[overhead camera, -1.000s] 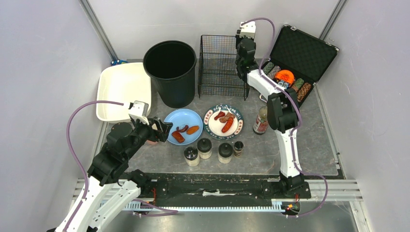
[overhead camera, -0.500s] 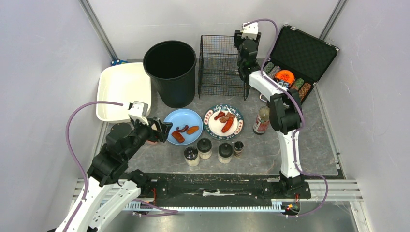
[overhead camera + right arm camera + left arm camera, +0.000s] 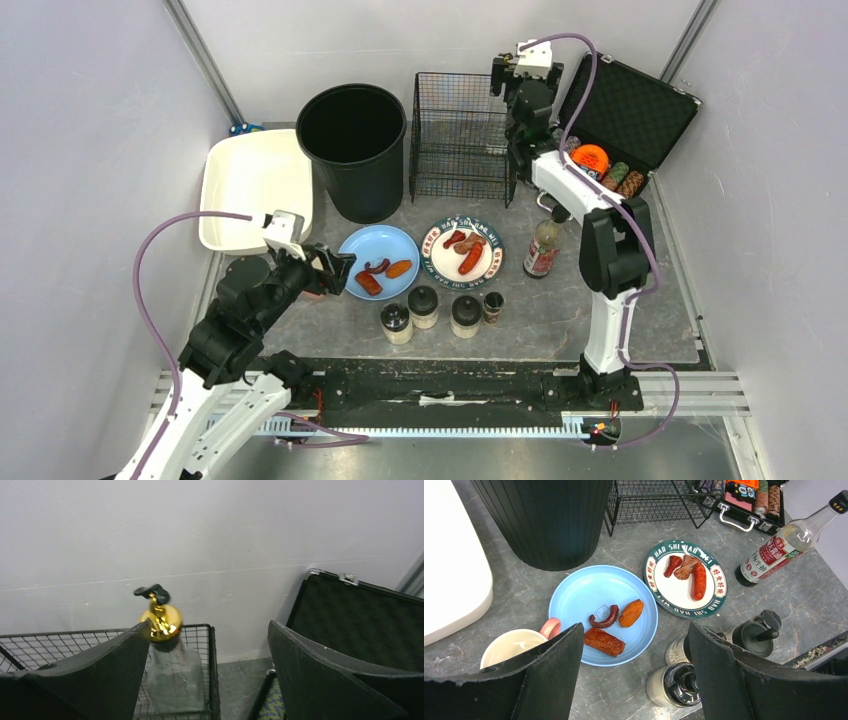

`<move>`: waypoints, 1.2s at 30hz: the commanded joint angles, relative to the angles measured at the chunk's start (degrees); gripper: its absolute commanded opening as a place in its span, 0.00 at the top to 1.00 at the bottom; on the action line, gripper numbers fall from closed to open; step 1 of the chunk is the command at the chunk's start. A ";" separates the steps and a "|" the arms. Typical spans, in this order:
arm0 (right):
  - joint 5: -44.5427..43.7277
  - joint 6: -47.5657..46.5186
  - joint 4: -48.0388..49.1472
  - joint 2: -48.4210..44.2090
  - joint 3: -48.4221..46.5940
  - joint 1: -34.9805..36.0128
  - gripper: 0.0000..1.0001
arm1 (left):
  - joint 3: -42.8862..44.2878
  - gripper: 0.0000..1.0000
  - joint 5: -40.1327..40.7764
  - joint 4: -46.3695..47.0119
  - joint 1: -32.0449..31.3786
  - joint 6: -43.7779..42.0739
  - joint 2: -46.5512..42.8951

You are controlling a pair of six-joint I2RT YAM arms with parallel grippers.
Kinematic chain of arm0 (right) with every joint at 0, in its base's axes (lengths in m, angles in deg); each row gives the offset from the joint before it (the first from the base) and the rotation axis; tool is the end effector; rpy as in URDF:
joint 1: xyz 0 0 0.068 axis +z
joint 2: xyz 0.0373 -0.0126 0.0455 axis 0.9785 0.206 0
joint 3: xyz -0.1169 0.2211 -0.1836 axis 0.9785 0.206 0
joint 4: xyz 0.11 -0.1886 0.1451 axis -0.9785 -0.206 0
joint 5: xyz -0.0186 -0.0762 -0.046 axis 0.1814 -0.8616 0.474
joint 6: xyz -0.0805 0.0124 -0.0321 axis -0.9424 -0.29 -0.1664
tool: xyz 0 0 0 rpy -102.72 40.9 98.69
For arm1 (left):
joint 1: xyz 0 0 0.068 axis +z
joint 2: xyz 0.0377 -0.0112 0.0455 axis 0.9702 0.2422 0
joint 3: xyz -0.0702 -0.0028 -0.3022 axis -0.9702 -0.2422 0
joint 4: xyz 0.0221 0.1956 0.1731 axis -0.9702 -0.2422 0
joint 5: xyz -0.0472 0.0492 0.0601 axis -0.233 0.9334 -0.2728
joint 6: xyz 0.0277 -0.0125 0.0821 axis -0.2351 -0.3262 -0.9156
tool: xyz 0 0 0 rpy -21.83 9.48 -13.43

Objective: Clear the kitchen counter

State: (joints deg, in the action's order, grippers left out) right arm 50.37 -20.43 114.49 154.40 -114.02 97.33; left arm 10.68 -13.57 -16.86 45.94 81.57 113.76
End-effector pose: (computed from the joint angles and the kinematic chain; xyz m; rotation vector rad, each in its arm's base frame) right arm 0.5299 0.1451 0.3898 0.1034 1.3795 -0.1694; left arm 0.0950 -0.0481 0.3519 0.1927 1.8331 -0.4823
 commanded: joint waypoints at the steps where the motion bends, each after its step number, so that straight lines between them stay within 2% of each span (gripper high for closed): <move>1: 0.92 -0.47 2.09 -8.63 5.91 -0.24 0.11 | -0.25 0.18 -0.60 1.42 -0.19 -2.64 -0.88; 8: 6.25 -0.01 -1.21 -20.01 16.92 -0.19 0.10 | -0.25 0.18 -0.25 1.43 -0.19 -2.55 -2.02; 15: 7.52 1.32 -5.30 -32.03 28.67 -0.26 0.10 | -0.27 0.18 -0.68 1.52 -0.19 -2.42 -2.15; 22: 10.49 3.61 -14.59 -42.80 35.57 -0.26 0.09 | -0.33 0.18 -0.73 1.62 -0.28 -1.98 -2.29; 27: 15.00 5.22 -26.16 -49.02 36.34 -0.24 0.09 | -0.31 0.18 -0.32 1.61 -0.44 -1.91 -2.75; 36: 15.28 5.97 -29.70 -61.90 48.28 -0.24 0.10 | -0.34 0.18 -0.55 1.70 -0.72 -1.67 -3.03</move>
State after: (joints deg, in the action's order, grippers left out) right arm 64.71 -15.38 88.43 95.78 -68.54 97.33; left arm 10.68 -13.59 -16.83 45.46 81.59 111.07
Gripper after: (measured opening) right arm 0.904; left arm 0.823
